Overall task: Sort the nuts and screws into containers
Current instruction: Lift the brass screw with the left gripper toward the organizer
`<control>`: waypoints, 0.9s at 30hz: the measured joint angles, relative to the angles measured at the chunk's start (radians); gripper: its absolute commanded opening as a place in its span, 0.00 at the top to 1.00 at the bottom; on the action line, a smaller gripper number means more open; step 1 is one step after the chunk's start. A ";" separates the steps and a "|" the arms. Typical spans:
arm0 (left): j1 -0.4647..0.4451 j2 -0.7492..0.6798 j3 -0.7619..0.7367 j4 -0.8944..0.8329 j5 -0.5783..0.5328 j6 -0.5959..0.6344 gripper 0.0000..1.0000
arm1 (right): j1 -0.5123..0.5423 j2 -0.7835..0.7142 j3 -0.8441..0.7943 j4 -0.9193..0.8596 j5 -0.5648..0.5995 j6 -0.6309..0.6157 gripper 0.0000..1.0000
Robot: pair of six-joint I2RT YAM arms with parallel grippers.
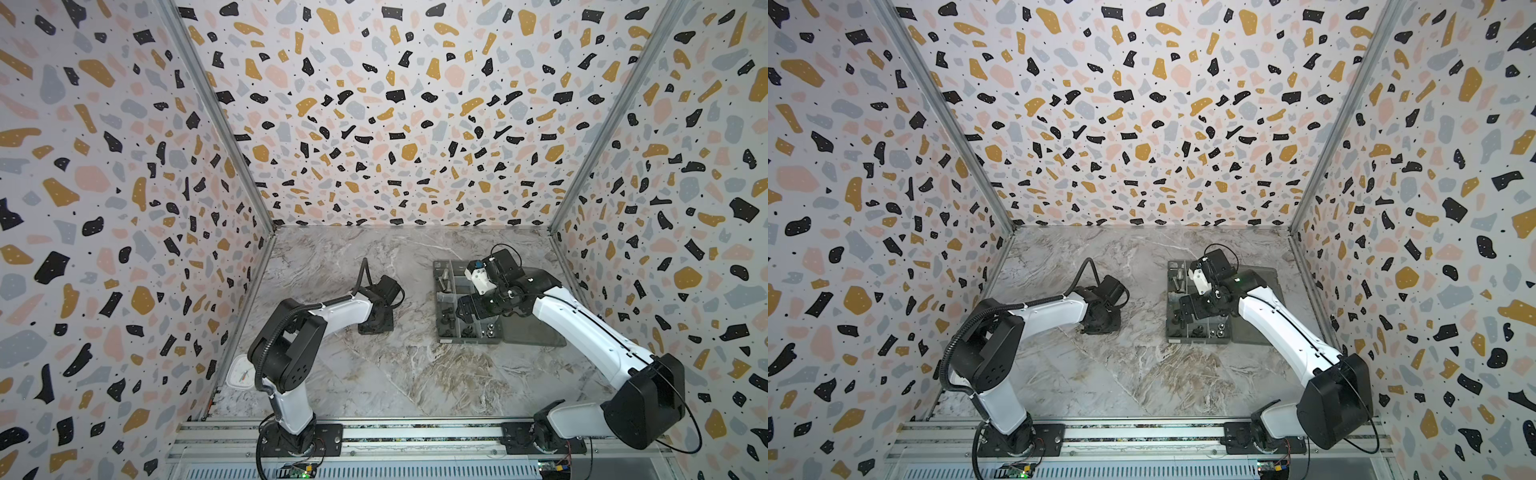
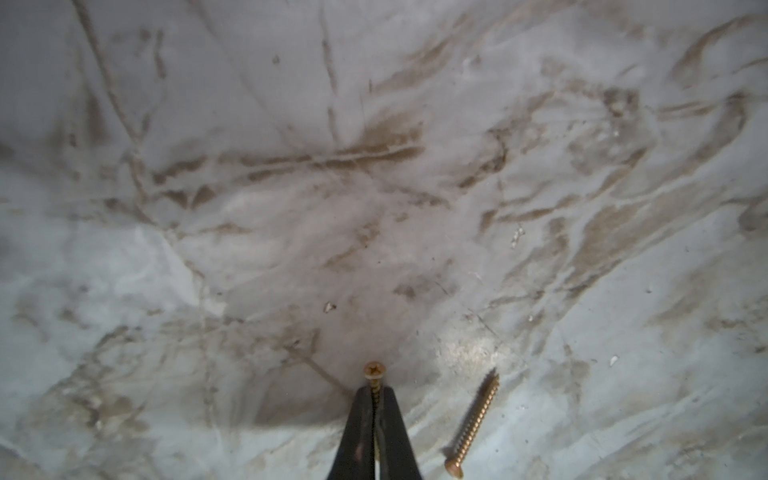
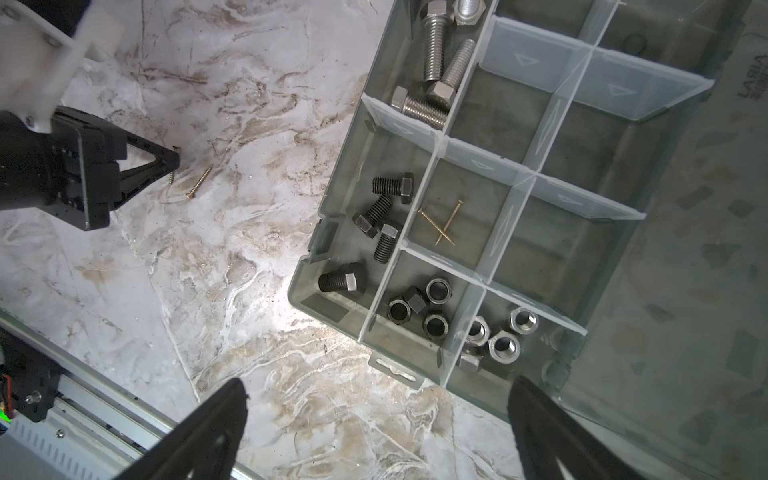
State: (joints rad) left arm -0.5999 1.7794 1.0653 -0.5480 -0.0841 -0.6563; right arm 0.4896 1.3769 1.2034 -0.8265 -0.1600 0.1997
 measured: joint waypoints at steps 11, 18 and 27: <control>-0.004 0.002 0.183 -0.161 0.001 0.069 1.00 | 0.001 -0.019 0.015 -0.005 0.034 0.028 0.01; -0.023 0.071 0.393 -0.242 0.001 0.118 1.00 | -0.010 -0.058 0.011 -0.012 0.068 0.058 0.01; -0.127 0.293 0.747 -0.346 0.034 0.186 1.00 | -0.103 -0.119 -0.024 -0.049 0.117 0.087 0.01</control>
State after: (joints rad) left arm -0.7269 2.0727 1.8122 -0.8944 -0.0498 -0.4706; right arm 0.3862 1.2575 1.1790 -0.8757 -0.0429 0.2863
